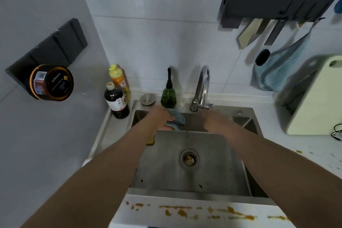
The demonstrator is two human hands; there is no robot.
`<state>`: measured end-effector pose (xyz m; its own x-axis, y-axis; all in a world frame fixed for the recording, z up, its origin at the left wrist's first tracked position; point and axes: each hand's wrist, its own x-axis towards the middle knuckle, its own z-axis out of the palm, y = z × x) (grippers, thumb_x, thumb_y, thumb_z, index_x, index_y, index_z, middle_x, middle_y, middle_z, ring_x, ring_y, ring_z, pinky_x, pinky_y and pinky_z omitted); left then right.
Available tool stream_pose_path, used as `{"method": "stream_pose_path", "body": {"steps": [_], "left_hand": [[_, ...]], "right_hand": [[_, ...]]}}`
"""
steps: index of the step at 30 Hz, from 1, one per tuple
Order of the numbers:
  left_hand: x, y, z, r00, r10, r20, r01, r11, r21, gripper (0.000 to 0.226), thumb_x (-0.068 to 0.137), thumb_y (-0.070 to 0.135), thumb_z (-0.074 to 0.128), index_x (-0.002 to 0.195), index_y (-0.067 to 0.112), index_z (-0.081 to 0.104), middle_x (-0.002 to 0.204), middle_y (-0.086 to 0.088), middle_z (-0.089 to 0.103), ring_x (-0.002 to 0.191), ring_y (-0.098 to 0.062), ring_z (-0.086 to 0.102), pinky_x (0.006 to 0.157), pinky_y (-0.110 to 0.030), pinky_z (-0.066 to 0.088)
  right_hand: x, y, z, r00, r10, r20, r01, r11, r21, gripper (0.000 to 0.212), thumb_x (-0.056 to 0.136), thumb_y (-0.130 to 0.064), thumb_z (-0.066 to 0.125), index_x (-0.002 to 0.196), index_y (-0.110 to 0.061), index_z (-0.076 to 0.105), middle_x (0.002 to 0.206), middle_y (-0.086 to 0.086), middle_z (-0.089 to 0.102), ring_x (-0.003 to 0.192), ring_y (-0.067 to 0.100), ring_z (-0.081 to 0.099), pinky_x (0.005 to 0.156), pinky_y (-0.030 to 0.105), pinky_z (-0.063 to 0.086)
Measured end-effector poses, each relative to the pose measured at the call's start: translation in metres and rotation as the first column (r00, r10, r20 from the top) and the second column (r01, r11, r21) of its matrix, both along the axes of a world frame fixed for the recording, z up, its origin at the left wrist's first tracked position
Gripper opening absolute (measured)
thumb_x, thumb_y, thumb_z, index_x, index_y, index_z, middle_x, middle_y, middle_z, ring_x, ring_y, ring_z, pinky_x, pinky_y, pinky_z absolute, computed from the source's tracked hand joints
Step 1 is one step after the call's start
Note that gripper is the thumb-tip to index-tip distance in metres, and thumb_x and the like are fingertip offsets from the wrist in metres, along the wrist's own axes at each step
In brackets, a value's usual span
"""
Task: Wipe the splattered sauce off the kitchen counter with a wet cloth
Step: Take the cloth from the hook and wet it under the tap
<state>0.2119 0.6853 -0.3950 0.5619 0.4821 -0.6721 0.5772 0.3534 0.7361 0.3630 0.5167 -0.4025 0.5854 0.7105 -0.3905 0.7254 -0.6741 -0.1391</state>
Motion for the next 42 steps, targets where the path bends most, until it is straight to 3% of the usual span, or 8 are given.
{"method": "stream_pose_path", "body": {"steps": [3, 6, 10, 21, 27, 31, 35, 42], "left_hand": [[0.017, -0.014, -0.014, 0.998, 0.06, -0.01, -0.06, 0.998, -0.009, 0.039, 0.092, -0.005, 0.073, 0.128, -0.006, 0.058, 0.126, -0.028, 0.062, 0.097, -0.038, 0.069, 0.058, -0.039, 0.065], [0.031, -0.028, -0.024, 0.997, 0.072, -0.002, -0.072, 0.997, -0.037, 0.038, 0.093, -0.002, 0.072, 0.129, -0.005, 0.059, 0.126, -0.027, 0.064, 0.095, -0.035, 0.07, 0.064, -0.04, 0.066], [0.046, -0.044, -0.033, 0.996, 0.069, -0.05, -0.07, 0.997, -0.021, 0.036, 0.092, 0.0, 0.074, 0.125, -0.002, 0.059, 0.125, -0.025, 0.063, 0.108, -0.039, 0.069, 0.065, -0.035, 0.065], [0.074, -0.082, -0.04, 0.99, -0.097, -0.099, 0.103, 0.993, 0.065, 0.027, 0.085, 0.0, 0.082, 0.103, 0.008, 0.064, 0.111, -0.018, 0.069, 0.095, -0.035, 0.075, 0.071, -0.036, 0.066], [0.069, -0.081, -0.04, 0.973, -0.171, -0.153, 0.209, 0.937, 0.28, 0.032, 0.084, -0.003, 0.079, 0.112, 0.008, 0.071, 0.09, -0.005, 0.073, 0.073, -0.018, 0.072, 0.059, -0.024, 0.061], [0.056, -0.071, -0.039, 0.971, -0.194, -0.139, 0.234, 0.886, 0.401, 0.032, 0.077, -0.004, 0.083, 0.106, 0.008, 0.074, 0.089, -0.009, 0.075, 0.063, -0.015, 0.071, 0.056, -0.025, 0.058], [0.041, -0.062, -0.039, 0.974, -0.179, -0.136, 0.222, 0.858, 0.464, 0.033, 0.07, 0.001, 0.089, 0.096, 0.011, 0.071, 0.087, -0.009, 0.073, 0.076, -0.024, 0.073, 0.067, -0.036, 0.062], [0.022, -0.049, -0.033, 0.954, -0.258, -0.154, 0.3, 0.805, 0.511, 0.04, 0.074, 0.012, 0.089, 0.11, 0.016, 0.071, 0.096, 0.003, 0.069, 0.09, -0.016, 0.066, 0.081, -0.031, 0.058]], "right_hand": [[0.035, -0.01, -0.03, 0.983, 0.125, 0.134, -0.122, 0.992, -0.034, 0.066, 0.091, -0.017, 0.054, 0.153, -0.028, 0.036, 0.147, 0.005, 0.048, 0.121, 0.032, 0.055, 0.09, 0.04, 0.051], [0.055, -0.007, -0.043, 0.961, 0.215, 0.176, -0.192, 0.971, -0.14, 0.075, 0.09, -0.022, 0.055, 0.158, -0.022, 0.023, 0.163, 0.001, 0.024, 0.14, 0.033, 0.037, 0.103, 0.05, 0.043], [0.075, -0.008, -0.062, 0.919, 0.28, 0.276, -0.228, 0.952, -0.206, 0.074, 0.085, -0.031, 0.06, 0.152, -0.019, 0.032, 0.16, 0.004, 0.03, 0.143, 0.031, 0.032, 0.106, 0.054, 0.035], [0.093, -0.022, -0.079, 0.991, 0.099, 0.085, -0.092, 0.992, -0.088, 0.075, 0.087, -0.034, 0.061, 0.155, -0.024, 0.03, 0.166, -0.001, 0.016, 0.142, 0.033, 0.034, 0.108, 0.062, 0.032], [0.067, -0.015, -0.067, 0.951, 0.022, -0.309, 0.058, 0.967, 0.247, 0.05, 0.084, -0.017, 0.052, 0.131, -0.035, 0.06, 0.128, -0.002, 0.067, 0.112, 0.02, 0.064, 0.081, 0.03, 0.048], [0.035, -0.01, -0.043, 0.825, 0.161, -0.542, 0.091, 0.908, 0.408, 0.035, 0.089, -0.011, 0.07, 0.112, -0.038, 0.072, 0.106, -0.018, 0.074, 0.099, -0.002, 0.068, 0.091, 0.025, 0.052], [0.014, -0.005, -0.034, 0.865, 0.17, -0.472, 0.068, 0.893, 0.445, 0.014, 0.085, -0.029, 0.078, 0.08, -0.04, 0.071, 0.075, -0.018, 0.071, 0.069, -0.003, 0.066, 0.064, 0.022, 0.049], [-0.002, 0.005, -0.02, 0.918, 0.122, -0.376, 0.04, 0.918, 0.395, 0.005, 0.085, -0.014, 0.067, 0.083, -0.016, 0.07, 0.076, 0.0, 0.069, 0.071, 0.014, 0.067, 0.063, 0.036, 0.055]]}}
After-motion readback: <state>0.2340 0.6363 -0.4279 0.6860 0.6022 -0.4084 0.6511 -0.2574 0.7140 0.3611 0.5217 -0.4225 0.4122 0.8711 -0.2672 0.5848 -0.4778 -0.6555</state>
